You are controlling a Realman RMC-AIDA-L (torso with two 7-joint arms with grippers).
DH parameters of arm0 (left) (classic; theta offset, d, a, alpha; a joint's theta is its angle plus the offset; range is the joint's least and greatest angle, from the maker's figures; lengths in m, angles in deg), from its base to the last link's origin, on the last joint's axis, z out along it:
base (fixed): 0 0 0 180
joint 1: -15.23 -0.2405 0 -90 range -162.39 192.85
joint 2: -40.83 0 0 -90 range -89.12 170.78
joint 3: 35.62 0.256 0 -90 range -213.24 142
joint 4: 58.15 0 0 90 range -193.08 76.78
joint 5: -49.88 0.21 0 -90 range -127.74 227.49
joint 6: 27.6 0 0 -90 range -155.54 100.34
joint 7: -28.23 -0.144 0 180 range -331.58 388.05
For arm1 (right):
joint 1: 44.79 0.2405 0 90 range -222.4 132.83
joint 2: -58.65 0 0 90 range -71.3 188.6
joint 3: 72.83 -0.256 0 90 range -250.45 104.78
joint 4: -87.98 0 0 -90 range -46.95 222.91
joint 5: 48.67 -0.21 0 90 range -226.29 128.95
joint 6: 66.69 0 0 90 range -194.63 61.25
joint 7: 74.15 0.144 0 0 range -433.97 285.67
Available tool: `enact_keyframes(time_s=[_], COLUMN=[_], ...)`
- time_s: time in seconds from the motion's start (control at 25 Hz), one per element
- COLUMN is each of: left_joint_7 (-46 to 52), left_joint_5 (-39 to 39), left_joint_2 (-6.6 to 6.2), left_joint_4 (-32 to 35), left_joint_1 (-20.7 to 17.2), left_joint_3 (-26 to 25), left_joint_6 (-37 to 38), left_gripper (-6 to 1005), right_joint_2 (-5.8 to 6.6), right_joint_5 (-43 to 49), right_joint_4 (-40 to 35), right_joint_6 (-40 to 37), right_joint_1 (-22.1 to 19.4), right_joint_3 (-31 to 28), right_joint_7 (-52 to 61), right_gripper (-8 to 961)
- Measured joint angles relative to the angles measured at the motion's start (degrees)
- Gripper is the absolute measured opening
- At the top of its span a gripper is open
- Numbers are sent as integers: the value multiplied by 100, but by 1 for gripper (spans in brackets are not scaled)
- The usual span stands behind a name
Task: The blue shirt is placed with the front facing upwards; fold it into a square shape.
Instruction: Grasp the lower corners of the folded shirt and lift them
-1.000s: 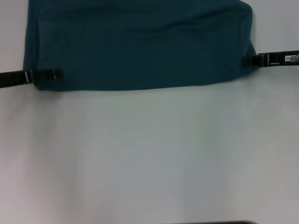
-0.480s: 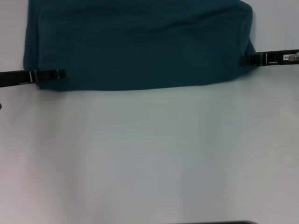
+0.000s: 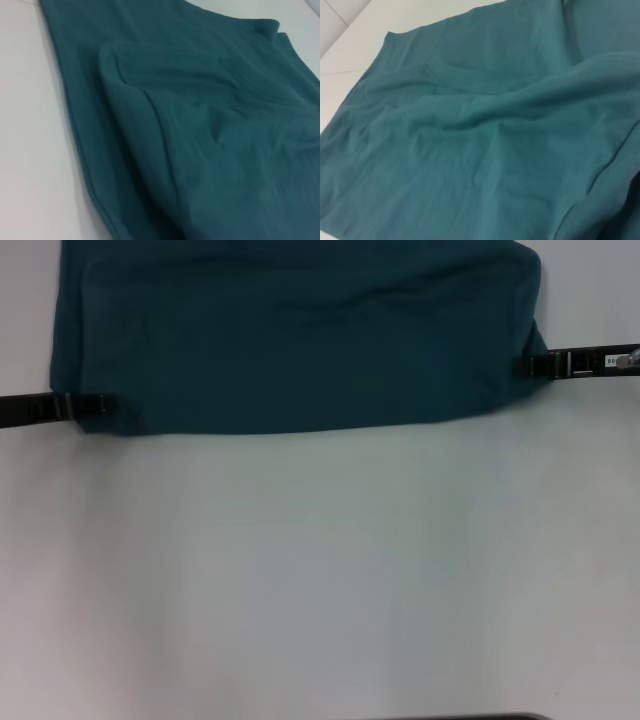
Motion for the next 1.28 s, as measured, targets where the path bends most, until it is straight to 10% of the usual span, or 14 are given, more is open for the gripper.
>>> enact_keyframes(time_s=[0.44, 1.28], left_joint_7=[19, -136], left_joint_5=[6, 51], left_joint_2=[-16, -193], left_joint_4=[-59, -879], left_joint_1=[-10, -748], left_joint_3=[29, -457], left_joint_6=[123, 2996], left_gripper=[116, 5], right_joint_2=[5, 167], right_joint_5=[-73, -467], right_joint_4=[-55, -1285], right_joint_6=[-94, -2727], right_joint_1=[-116, -1610], right_joint_3=[0, -234], right_joint_7=[-45, -968], right_gripper=[30, 29])
